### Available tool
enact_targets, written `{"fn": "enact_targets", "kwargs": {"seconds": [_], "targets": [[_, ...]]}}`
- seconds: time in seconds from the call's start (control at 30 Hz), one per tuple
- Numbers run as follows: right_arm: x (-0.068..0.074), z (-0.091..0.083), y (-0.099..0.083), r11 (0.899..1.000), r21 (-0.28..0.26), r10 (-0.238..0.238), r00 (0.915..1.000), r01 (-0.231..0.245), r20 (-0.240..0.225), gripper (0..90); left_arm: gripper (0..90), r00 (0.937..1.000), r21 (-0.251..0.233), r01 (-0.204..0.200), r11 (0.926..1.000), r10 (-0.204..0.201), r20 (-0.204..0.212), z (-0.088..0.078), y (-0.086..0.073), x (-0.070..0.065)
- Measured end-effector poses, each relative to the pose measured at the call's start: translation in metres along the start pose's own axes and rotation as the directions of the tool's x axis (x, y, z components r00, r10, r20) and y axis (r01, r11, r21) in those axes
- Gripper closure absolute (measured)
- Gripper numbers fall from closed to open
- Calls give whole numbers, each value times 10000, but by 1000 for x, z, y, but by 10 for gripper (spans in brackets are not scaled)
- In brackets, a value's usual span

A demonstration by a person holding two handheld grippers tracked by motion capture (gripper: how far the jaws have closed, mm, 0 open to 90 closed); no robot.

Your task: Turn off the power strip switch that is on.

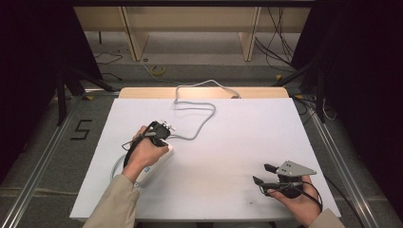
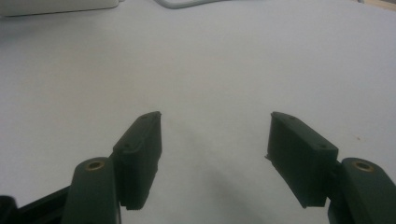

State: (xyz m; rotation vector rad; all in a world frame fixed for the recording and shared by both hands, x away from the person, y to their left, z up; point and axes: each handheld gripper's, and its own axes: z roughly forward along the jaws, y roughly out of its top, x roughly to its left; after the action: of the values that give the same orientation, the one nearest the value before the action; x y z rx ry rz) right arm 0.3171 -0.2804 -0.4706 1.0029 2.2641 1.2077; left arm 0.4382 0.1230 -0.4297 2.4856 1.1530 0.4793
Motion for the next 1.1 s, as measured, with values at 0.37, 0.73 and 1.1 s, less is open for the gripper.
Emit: {"fn": "enact_targets", "kwargs": {"seconds": [0.37,0.73,1.1], "targets": [[1,0,1,10000,-52,-76,10000,76,-4,361,798,9995,-613,227,9979,-214,213,-12,-2,-6],[0,0,1,10000,-44,-72,10000,73,23,361,608,9968,-1574,439,9866,-327,732,-27,-5,-13],[1,0,1,10000,-72,-47,10000,47,4,360,375,9939,-2103,677,9753,-475,999,-29,-9,-26]]}}
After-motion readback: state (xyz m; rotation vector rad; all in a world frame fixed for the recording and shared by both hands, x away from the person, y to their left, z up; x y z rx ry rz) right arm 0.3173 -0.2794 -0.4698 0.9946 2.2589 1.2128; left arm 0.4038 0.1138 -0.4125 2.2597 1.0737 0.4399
